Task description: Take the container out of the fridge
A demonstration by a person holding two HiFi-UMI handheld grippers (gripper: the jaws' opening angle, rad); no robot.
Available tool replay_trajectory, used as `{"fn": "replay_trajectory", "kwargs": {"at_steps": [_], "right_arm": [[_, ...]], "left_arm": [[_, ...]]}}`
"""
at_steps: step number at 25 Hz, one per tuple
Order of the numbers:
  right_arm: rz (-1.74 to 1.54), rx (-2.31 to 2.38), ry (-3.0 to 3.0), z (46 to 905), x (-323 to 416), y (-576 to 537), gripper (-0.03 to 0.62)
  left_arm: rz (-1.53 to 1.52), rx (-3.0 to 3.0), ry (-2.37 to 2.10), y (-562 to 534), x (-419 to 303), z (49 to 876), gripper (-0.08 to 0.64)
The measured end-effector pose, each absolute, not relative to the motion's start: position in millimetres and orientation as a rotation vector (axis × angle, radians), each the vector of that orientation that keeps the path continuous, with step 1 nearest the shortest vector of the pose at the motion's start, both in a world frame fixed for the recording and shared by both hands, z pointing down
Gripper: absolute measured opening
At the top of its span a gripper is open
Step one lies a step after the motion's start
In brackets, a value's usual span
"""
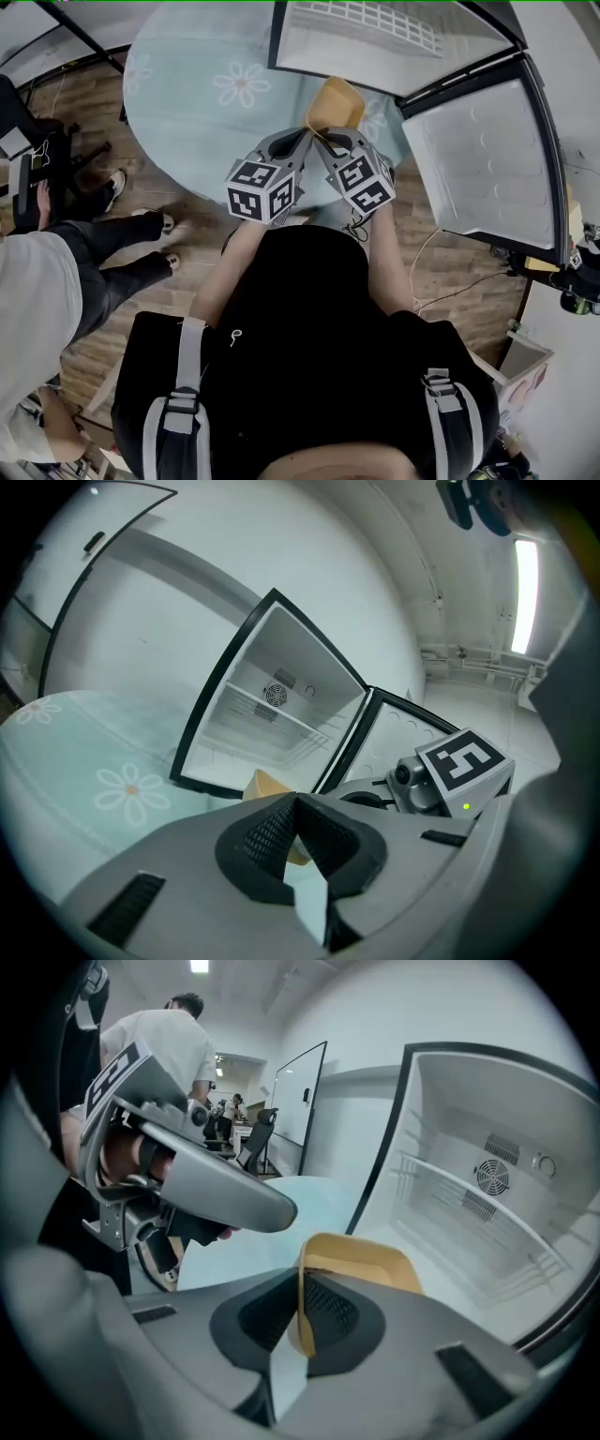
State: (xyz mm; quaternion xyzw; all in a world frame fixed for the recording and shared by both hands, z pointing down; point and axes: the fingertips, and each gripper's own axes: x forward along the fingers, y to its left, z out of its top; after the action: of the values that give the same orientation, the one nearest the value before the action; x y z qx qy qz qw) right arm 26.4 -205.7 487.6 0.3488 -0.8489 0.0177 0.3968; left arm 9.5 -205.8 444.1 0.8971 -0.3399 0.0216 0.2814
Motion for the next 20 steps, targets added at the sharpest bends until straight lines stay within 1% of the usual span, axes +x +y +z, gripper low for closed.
{"fn": "replay_trajectory", "kwargs": {"at_steps": [5,20], "right_arm": [[0.113,0.785,-2.134,504.9,9.3,-187.0,0.021],[0.113,0.788,-2.099,505.0,21.2,-185.8,0.021]], "left_arm": [[0.061,2.372,-0.914,-199.3,1.1,449.0,0.000],[0.042,2.372,-0.883,-199.6,9.7,448.5,0.000]]}}
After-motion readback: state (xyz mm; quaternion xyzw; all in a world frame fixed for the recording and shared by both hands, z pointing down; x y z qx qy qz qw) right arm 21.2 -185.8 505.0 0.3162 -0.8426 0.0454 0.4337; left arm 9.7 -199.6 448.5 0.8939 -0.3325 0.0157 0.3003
